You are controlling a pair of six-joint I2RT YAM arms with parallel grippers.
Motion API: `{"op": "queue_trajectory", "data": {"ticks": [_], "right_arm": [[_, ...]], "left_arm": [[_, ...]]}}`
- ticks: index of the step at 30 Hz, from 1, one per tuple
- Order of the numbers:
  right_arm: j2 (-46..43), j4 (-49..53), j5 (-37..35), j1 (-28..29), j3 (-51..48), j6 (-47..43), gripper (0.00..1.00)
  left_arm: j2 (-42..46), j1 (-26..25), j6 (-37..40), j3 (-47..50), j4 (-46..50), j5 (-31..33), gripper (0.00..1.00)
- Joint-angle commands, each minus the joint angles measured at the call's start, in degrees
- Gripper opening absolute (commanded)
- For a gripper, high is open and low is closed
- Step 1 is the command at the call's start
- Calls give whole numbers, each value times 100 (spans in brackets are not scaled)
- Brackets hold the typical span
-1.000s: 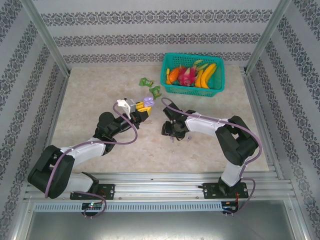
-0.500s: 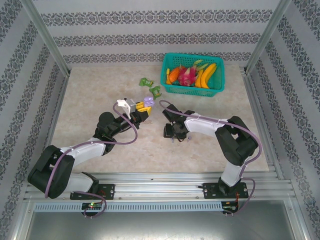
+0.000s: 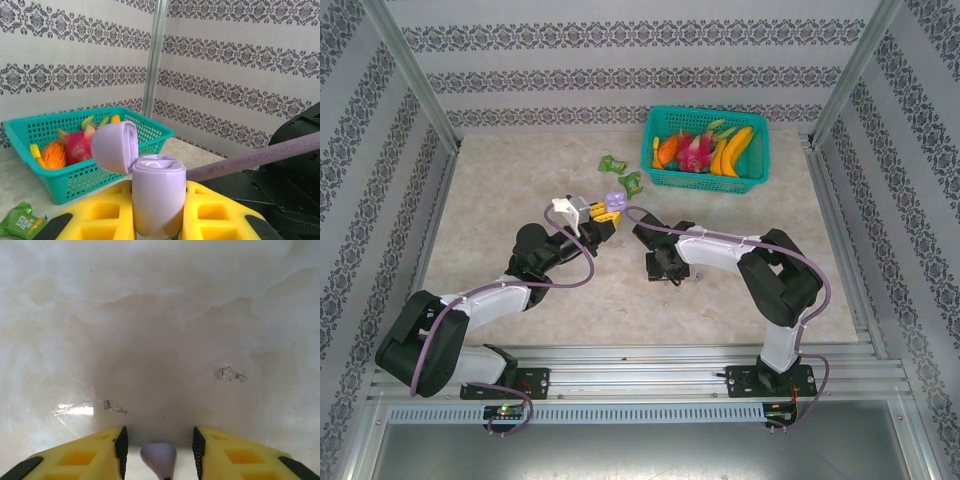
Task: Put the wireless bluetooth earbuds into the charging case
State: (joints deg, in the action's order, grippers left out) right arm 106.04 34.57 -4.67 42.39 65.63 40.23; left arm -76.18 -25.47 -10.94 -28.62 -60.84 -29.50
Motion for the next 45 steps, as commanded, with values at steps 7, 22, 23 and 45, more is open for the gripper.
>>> {"op": "queue_trajectory", "data": {"ticks": [7,22,23,45], "right_arm": [[106,164,-227,173,12,-33,37],[-8,127,-235,246,-84,47,25],[-26,121,-239,243,-101,46,24],[-1599,-235,-406,-214,-717,57,18]], "left_arm": [[-33,41,-61,3,-306,-41,0],[-53,47,-90,-18,-301,-52,0],[-45,51,-90,-17,-298,-54,0],[281,51,109,-210,177,-297,0]]}}
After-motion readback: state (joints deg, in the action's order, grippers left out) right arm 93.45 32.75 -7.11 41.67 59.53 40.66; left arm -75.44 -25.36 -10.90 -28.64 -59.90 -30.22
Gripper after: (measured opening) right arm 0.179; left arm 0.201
